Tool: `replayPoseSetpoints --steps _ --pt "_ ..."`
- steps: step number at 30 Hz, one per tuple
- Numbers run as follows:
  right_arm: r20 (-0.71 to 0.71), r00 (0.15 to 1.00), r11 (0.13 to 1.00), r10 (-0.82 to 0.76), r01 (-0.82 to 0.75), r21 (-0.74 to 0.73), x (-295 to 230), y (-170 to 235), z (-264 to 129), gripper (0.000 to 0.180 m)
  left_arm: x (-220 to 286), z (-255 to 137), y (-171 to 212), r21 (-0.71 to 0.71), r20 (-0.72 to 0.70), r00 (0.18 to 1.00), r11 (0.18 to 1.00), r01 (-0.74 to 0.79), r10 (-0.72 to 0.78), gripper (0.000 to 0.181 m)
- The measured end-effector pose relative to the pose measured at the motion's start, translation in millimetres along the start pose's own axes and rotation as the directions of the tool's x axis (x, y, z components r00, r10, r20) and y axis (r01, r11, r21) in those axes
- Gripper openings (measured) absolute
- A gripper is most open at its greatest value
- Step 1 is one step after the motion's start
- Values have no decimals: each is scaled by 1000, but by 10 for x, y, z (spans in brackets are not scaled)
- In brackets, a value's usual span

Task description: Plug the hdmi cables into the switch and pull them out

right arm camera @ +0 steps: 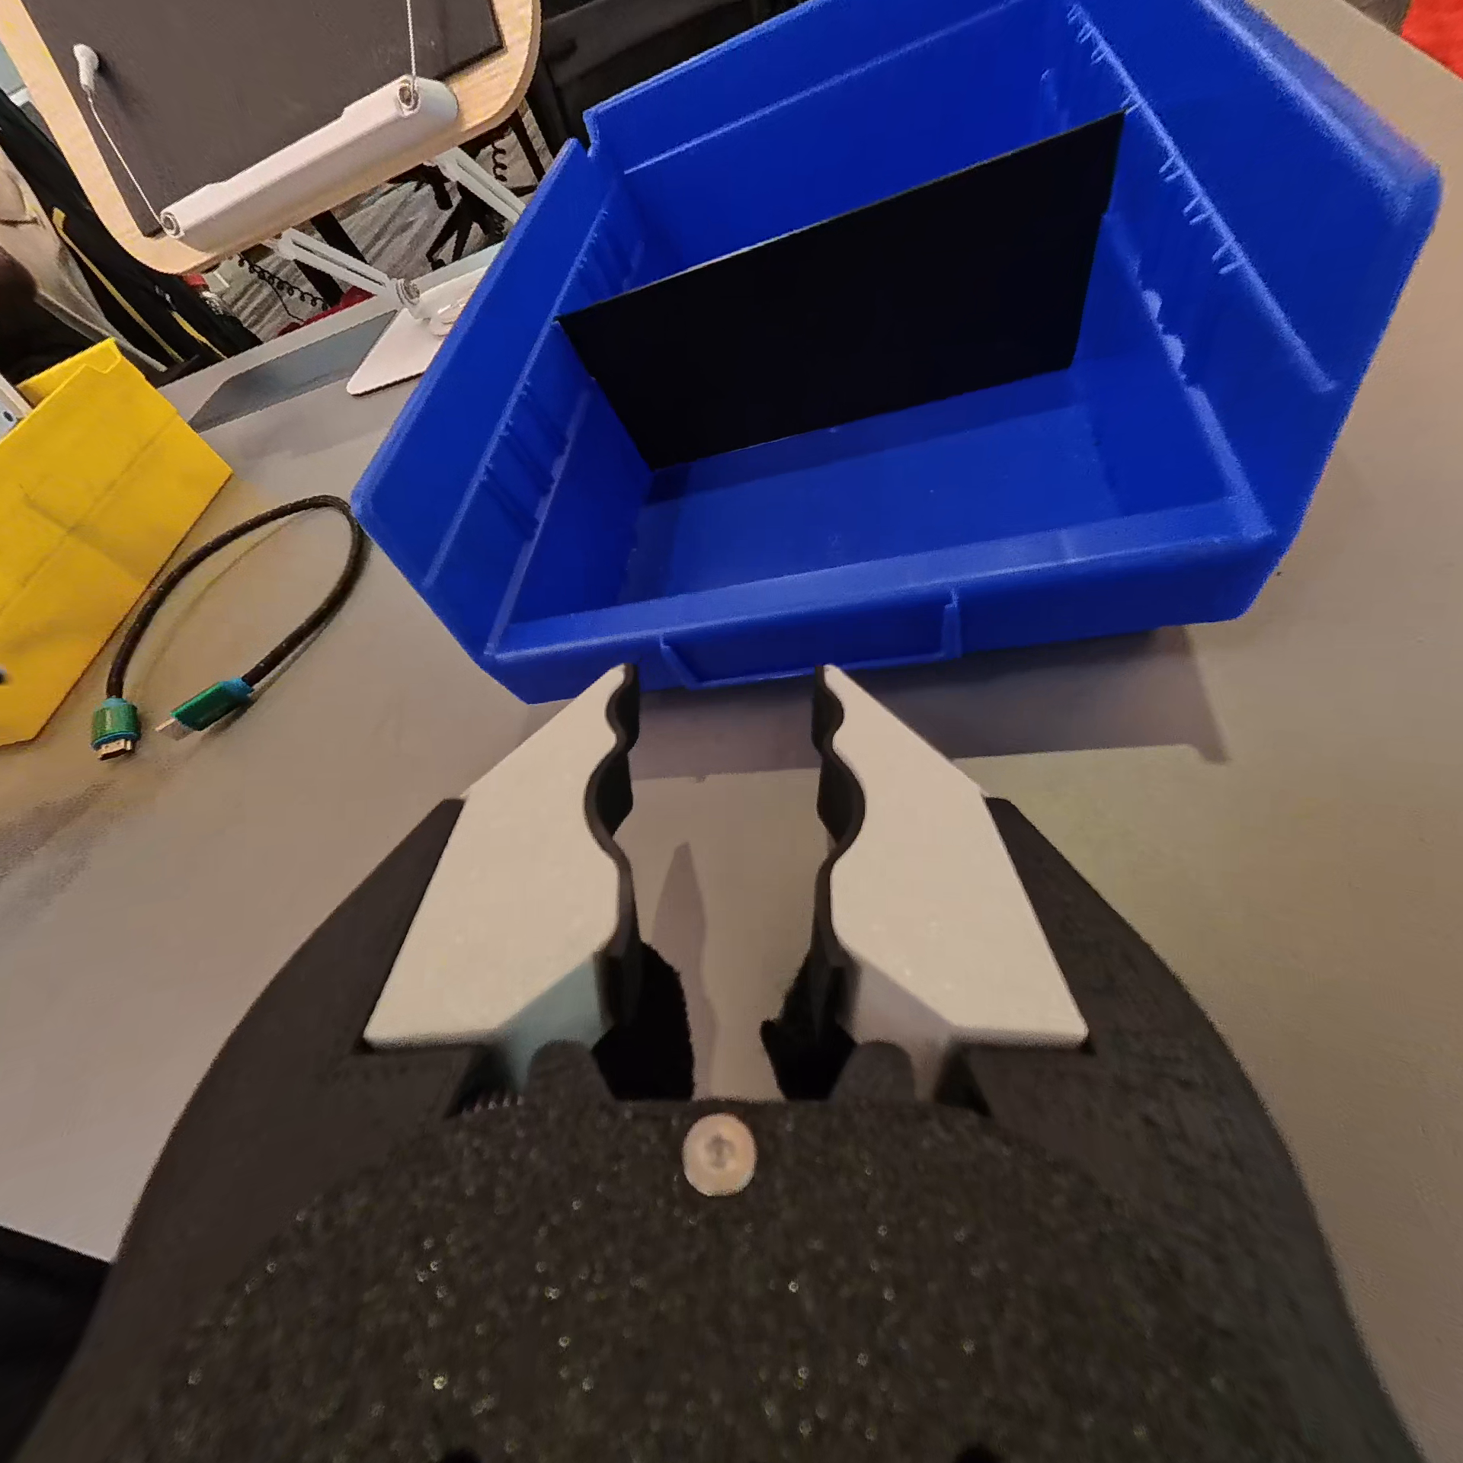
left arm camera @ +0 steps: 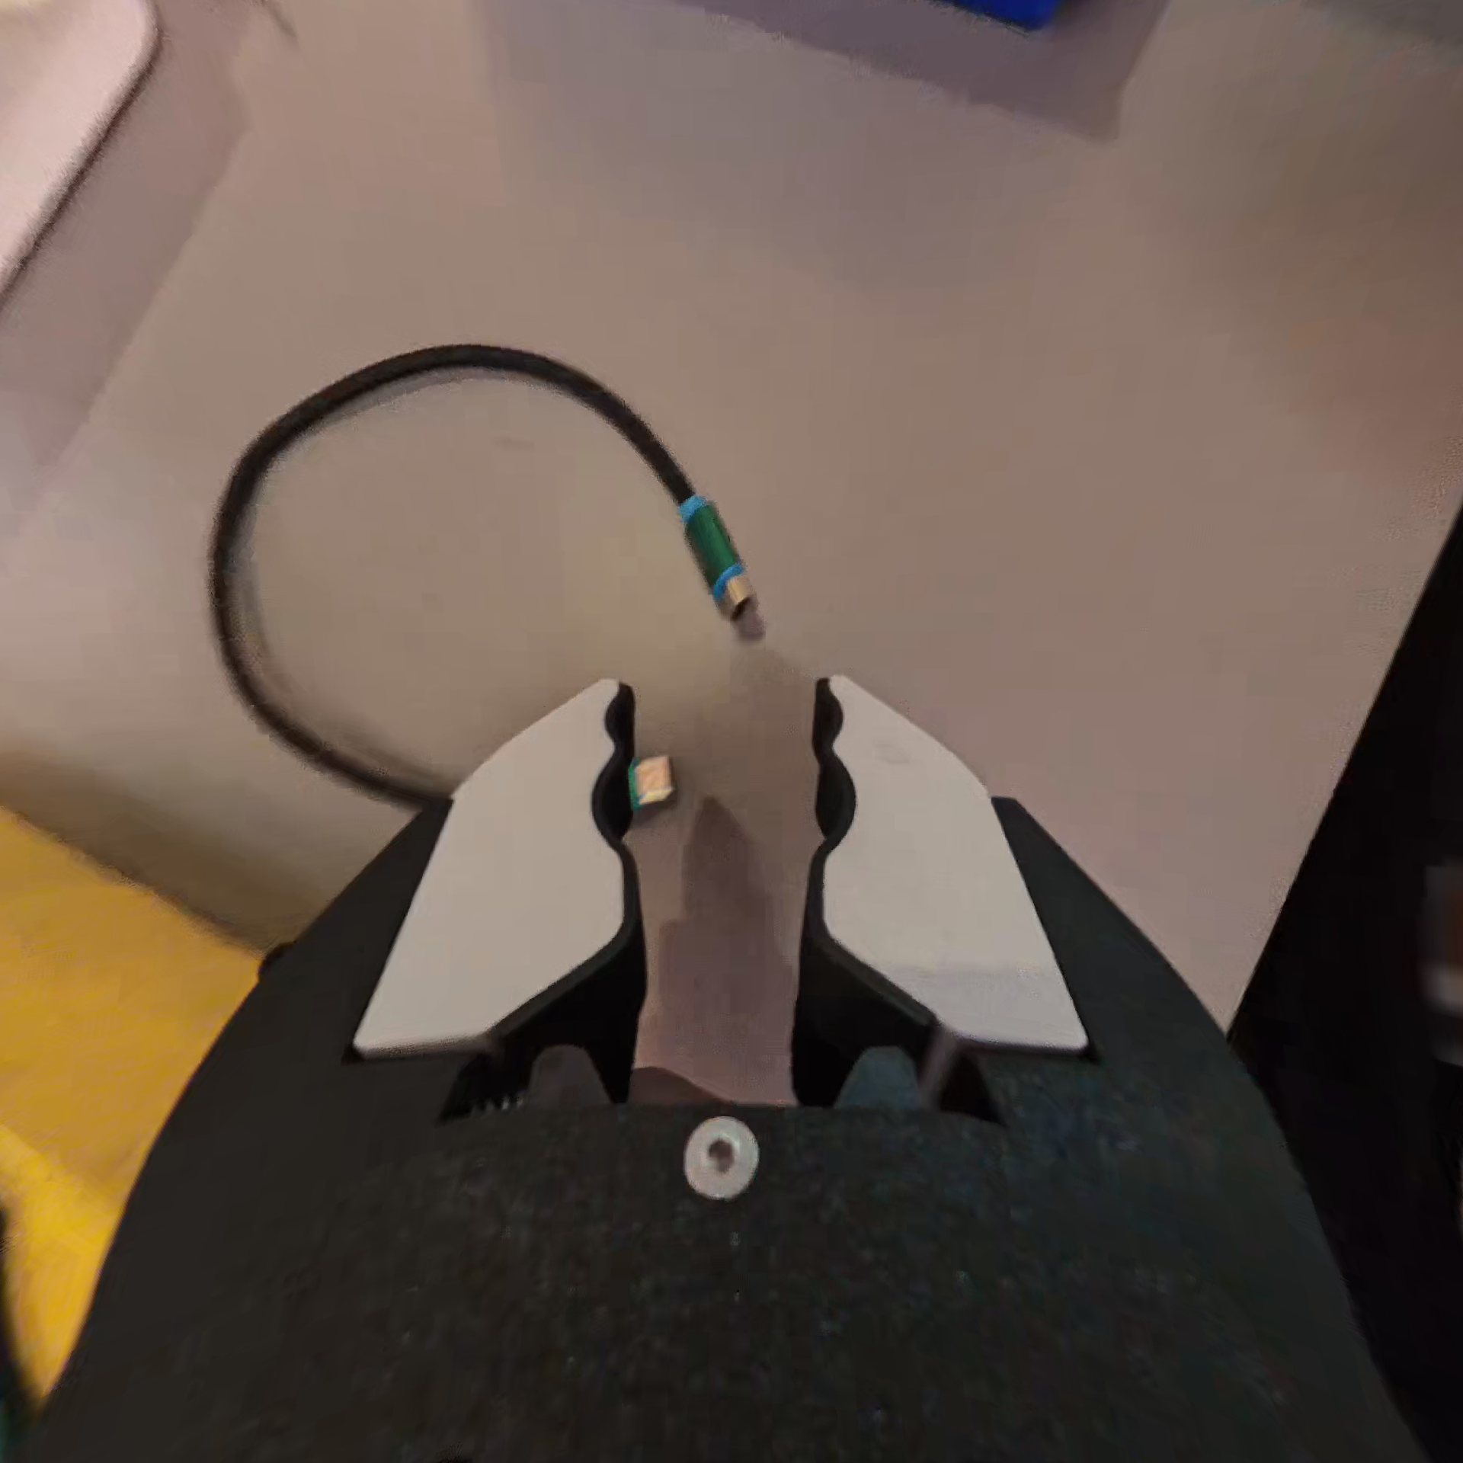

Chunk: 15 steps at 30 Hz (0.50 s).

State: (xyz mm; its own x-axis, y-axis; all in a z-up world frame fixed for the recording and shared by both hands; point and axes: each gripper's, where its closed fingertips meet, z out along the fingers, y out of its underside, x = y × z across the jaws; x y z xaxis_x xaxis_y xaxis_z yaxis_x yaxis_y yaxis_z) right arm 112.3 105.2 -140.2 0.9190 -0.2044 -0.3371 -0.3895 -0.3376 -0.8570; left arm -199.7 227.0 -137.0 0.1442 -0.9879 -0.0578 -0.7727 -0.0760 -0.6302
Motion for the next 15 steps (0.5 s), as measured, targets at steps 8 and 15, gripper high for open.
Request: replayPoseSetpoints --steps 8,15 --pt "-11 998 998 -55 55 -13 -34 11 37 43 -19 676 39 -64 97 995 997 40 -34 13" --pt "15 1000 1000 -22 22 -20 -50 32 46 43 781 -414 -634 90 -379 920 985 148 -103 10"
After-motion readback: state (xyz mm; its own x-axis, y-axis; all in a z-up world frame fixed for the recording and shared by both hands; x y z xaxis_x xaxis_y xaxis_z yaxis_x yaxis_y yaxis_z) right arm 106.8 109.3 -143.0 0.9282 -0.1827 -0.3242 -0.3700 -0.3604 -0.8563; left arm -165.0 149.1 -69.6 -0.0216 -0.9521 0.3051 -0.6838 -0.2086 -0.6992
